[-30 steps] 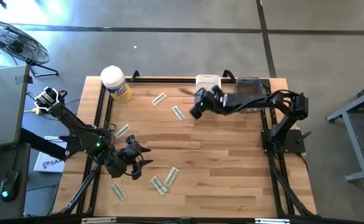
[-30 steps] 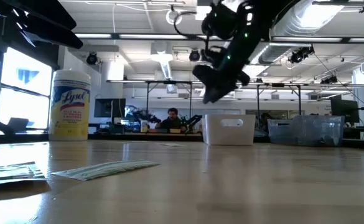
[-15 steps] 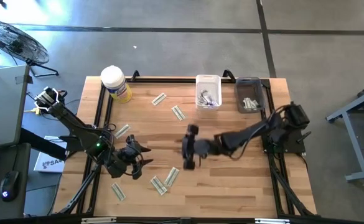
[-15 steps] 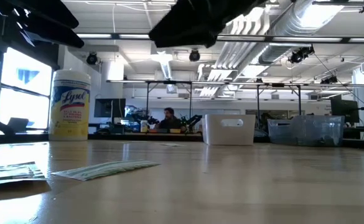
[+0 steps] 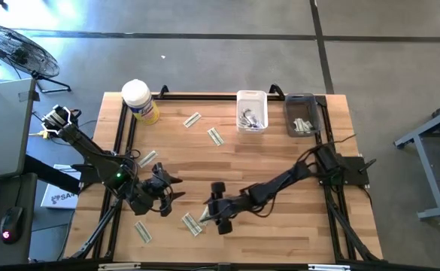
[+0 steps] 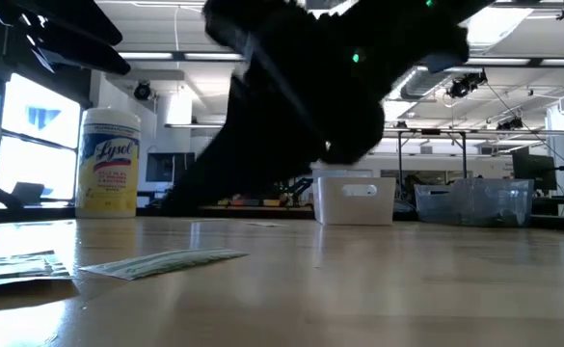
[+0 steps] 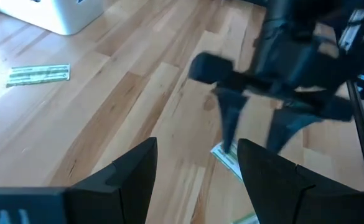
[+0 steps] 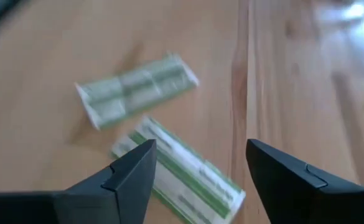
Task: Pick & Place First Aid Supplies
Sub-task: Put the green bandage into the black bin
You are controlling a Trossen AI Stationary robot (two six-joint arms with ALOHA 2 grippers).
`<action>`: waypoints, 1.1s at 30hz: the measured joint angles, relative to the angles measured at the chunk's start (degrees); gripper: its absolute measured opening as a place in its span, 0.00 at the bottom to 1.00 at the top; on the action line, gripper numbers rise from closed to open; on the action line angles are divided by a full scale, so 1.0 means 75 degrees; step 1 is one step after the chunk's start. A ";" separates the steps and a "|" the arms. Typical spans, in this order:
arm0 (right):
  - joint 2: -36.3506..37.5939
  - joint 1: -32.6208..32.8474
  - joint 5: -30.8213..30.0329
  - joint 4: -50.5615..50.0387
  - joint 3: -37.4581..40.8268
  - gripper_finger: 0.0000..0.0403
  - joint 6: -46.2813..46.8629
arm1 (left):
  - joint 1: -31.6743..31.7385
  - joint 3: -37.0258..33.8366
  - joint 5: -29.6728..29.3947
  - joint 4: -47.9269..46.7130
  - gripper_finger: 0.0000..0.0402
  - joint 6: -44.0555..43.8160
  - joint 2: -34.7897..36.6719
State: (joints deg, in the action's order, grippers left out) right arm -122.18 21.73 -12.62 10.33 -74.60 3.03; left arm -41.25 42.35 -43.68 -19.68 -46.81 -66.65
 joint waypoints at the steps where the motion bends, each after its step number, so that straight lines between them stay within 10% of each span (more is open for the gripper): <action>1: -0.0110 -0.0045 0.0020 -0.0256 -0.0141 0.61 0.0064 | 0.0000 0.0000 0.0076 -0.0003 0.55 -0.0001 0.0000; 33: -0.0748 -0.0349 0.0647 -0.0635 -0.0319 0.29 0.1197 | 0.0000 0.0003 0.0285 0.0005 0.55 -0.0003 -0.0003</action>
State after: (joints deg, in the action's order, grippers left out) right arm -127.79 19.11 -7.77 5.57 -76.99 12.01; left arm -41.25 42.37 -41.54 -19.64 -46.83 -66.67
